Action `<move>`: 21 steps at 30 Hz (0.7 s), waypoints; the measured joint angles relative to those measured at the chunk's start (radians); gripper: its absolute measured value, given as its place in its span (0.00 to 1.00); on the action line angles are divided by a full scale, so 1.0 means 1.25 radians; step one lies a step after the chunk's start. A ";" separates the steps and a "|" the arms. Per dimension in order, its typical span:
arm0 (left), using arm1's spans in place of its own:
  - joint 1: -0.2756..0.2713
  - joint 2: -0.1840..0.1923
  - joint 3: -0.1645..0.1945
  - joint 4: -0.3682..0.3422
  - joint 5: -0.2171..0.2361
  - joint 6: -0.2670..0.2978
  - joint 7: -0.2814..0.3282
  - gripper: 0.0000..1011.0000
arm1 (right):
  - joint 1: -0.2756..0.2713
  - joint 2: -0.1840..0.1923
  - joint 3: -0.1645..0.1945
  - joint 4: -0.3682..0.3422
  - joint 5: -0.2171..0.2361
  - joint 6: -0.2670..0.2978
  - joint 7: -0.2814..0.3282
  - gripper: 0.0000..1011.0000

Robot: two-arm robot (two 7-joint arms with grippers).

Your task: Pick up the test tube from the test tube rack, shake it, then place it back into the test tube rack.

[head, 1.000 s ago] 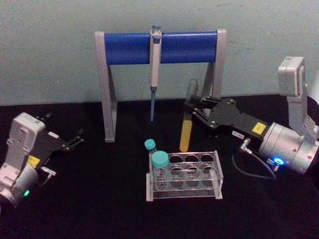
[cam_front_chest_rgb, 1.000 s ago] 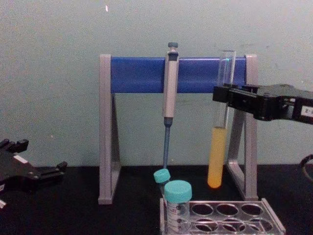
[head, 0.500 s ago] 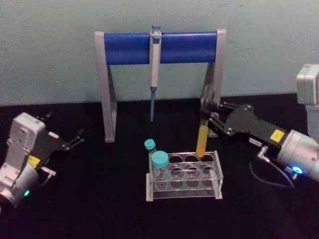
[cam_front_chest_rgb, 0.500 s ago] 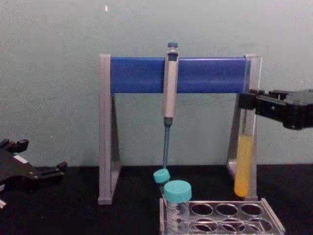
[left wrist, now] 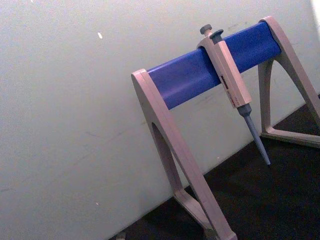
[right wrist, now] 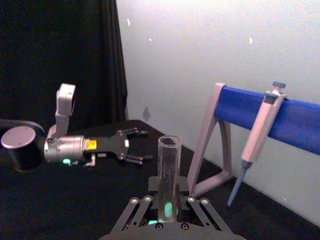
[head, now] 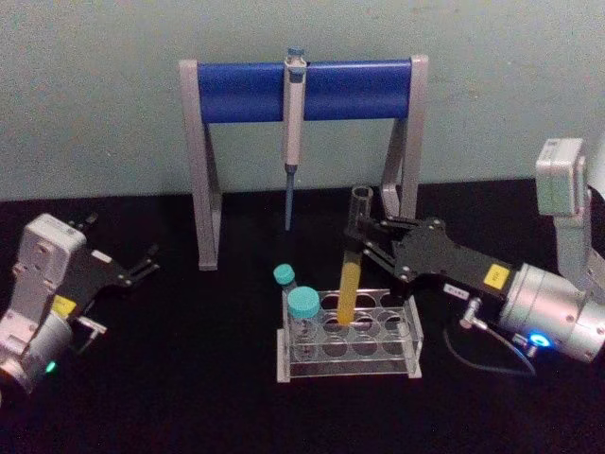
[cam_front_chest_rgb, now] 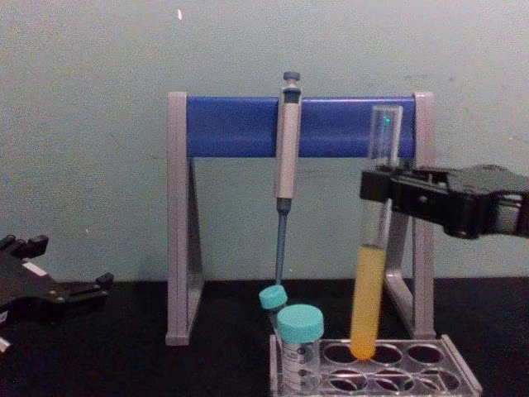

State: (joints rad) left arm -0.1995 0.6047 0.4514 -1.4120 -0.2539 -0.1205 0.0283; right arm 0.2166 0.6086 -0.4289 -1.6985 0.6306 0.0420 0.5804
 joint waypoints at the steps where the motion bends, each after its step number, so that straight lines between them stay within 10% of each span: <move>1: 0.000 0.000 0.000 0.000 0.000 0.000 0.000 0.99 | 0.010 -0.008 -0.005 0.008 0.000 -0.001 0.000 0.23; 21: 0.000 0.000 0.000 0.000 0.000 0.000 0.000 0.99 | 0.066 -0.053 -0.009 0.070 -0.024 -0.005 -0.044 0.23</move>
State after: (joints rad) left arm -0.1995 0.6047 0.4514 -1.4120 -0.2539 -0.1205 0.0283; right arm 0.2995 0.5423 -0.4398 -1.6115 0.6002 0.0352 0.5248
